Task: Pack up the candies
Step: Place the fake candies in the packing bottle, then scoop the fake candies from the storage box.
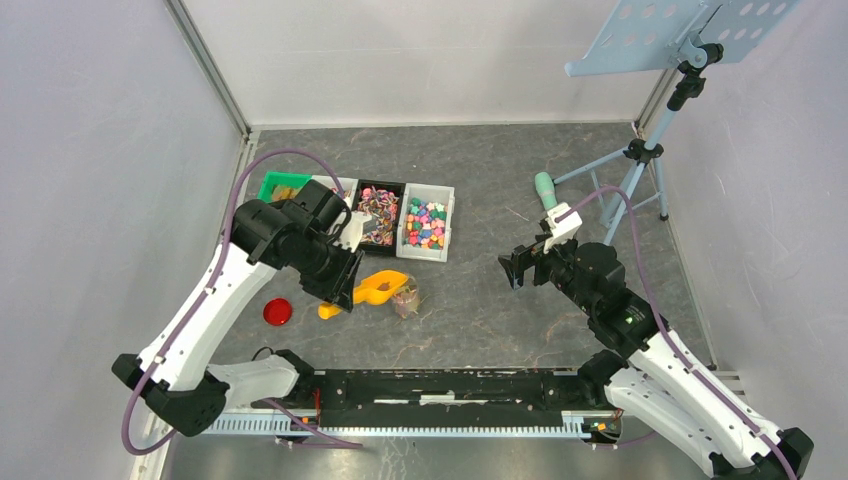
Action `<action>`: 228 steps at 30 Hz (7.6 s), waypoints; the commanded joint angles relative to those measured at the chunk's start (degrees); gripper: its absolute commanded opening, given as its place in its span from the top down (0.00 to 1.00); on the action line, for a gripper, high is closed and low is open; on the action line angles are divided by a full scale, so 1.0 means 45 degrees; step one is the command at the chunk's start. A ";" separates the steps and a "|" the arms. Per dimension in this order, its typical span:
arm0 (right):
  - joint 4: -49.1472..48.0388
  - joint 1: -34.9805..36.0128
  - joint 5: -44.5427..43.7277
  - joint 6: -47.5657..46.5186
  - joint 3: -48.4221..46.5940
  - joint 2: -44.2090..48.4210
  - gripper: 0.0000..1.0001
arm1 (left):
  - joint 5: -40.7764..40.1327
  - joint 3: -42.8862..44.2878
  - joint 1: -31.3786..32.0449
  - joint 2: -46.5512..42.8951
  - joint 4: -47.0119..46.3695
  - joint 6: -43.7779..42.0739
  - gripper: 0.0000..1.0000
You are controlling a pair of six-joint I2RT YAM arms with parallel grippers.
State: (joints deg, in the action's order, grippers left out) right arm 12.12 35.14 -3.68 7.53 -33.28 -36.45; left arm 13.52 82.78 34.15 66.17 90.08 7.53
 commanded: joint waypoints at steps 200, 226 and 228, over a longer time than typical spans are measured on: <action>0.2863 0.3427 -0.2699 -0.0410 -0.3699 -0.0172 0.02 | -0.5695 0.3067 -0.9558 0.5681 -0.3998 -0.3329 0.98; 0.2822 0.3422 -0.1244 -0.0287 -0.4362 -0.1355 0.02 | -0.5900 0.3104 -0.9539 0.7485 -0.3914 -0.3297 0.98; 0.2714 0.3425 -0.1246 -0.0245 -0.4348 -0.1335 0.02 | -0.5864 0.3082 -0.9545 0.7560 -0.4242 -0.3251 0.98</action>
State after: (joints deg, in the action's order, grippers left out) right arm 26.65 50.52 -9.17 6.20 -51.09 -42.41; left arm -10.63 95.37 -8.56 99.29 72.47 -4.43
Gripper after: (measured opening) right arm 0.979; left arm 0.338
